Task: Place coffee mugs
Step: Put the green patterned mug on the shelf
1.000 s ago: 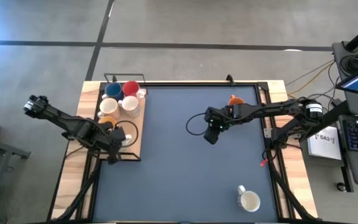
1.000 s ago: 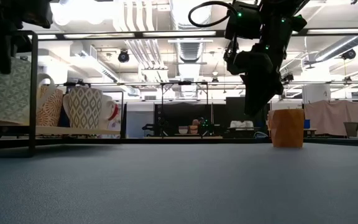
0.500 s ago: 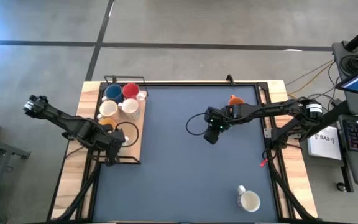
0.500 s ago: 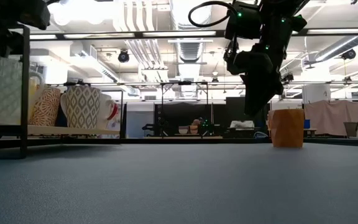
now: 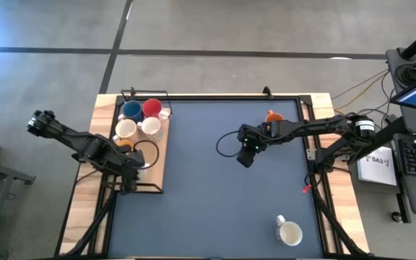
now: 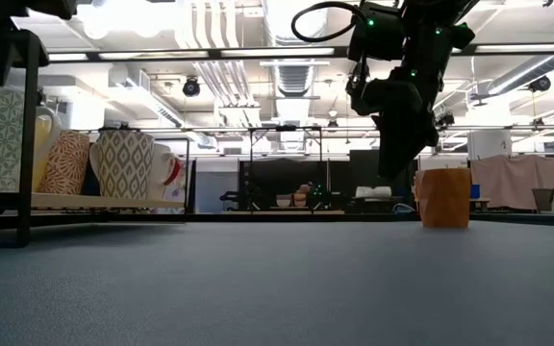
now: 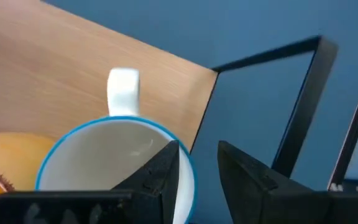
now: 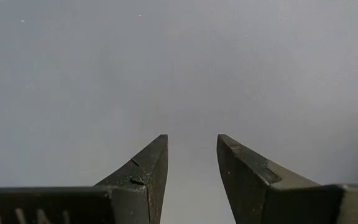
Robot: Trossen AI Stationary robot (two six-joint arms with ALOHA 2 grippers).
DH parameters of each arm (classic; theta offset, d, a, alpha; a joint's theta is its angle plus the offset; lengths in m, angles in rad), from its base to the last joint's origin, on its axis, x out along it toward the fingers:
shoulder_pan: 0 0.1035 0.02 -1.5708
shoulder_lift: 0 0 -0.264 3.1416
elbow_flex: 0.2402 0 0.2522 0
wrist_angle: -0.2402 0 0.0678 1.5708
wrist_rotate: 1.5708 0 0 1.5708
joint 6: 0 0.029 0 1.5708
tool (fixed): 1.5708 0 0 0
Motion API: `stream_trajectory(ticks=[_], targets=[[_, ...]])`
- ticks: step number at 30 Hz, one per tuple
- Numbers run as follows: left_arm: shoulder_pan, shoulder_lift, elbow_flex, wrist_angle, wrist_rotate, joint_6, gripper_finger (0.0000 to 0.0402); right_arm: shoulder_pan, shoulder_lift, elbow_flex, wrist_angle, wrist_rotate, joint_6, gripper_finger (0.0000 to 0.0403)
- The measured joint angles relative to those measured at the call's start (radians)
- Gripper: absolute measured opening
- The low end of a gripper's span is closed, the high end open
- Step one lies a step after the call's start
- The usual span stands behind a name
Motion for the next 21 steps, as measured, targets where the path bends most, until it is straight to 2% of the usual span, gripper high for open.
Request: stream_trajectory(ticks=[6,14,21], targets=[[0.0,0.005,0.0,-0.002,-0.033,-0.099,0.0092,0.0,0.0,0.0,0.002,0.0,-0.002,0.0128],[0.006,0.025,0.0,-0.009,-0.127,-0.238,0.0092,0.0,0.0,0.0,0.014,-0.002,0.0,0.0128],[0.007,0.065,-0.002,-0.017,-0.132,-0.307,0.0092,0.0,0.0,0.0,0.018,-0.002,0.0,0.0128]])
